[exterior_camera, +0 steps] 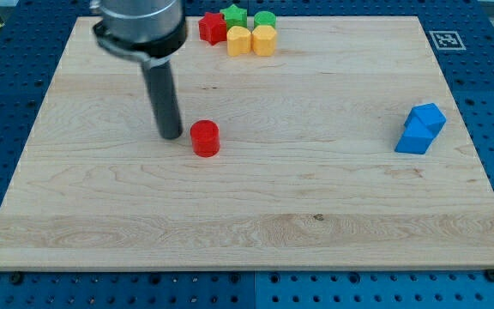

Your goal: Move the red circle closer to yellow hexagon

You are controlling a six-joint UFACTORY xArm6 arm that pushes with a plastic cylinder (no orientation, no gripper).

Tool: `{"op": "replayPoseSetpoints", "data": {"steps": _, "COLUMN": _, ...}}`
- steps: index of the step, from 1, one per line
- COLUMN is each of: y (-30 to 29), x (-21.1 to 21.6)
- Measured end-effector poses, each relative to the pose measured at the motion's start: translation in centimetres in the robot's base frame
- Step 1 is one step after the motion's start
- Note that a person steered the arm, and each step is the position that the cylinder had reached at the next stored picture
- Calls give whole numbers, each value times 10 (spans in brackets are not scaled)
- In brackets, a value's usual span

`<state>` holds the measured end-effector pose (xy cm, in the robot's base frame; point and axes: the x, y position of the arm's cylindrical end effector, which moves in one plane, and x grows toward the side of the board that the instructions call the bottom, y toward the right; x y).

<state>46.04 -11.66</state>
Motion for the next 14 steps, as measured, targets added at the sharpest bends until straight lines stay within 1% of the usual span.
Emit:
{"op": "replayPoseSetpoints", "data": {"steps": 1, "y": 14, "x": 32}}
{"op": "replayPoseSetpoints", "data": {"steps": 2, "y": 55, "x": 5}}
{"op": "replayPoseSetpoints", "data": {"steps": 3, "y": 73, "x": -50}}
{"op": "replayPoseSetpoints", "data": {"steps": 4, "y": 64, "x": -51}}
{"op": "replayPoseSetpoints", "data": {"steps": 5, "y": 68, "x": -25}}
{"op": "replayPoseSetpoints", "data": {"steps": 6, "y": 108, "x": -38}}
{"op": "replayPoseSetpoints", "data": {"steps": 8, "y": 69, "x": -120}}
{"op": "replayPoseSetpoints", "data": {"steps": 9, "y": 67, "x": -108}}
{"op": "replayPoseSetpoints", "data": {"steps": 10, "y": 68, "x": -67}}
{"op": "replayPoseSetpoints", "data": {"steps": 11, "y": 104, "x": -63}}
{"op": "replayPoseSetpoints", "data": {"steps": 12, "y": 101, "x": -89}}
{"op": "replayPoseSetpoints", "data": {"steps": 13, "y": 63, "x": -122}}
{"op": "replayPoseSetpoints", "data": {"steps": 14, "y": 54, "x": -123}}
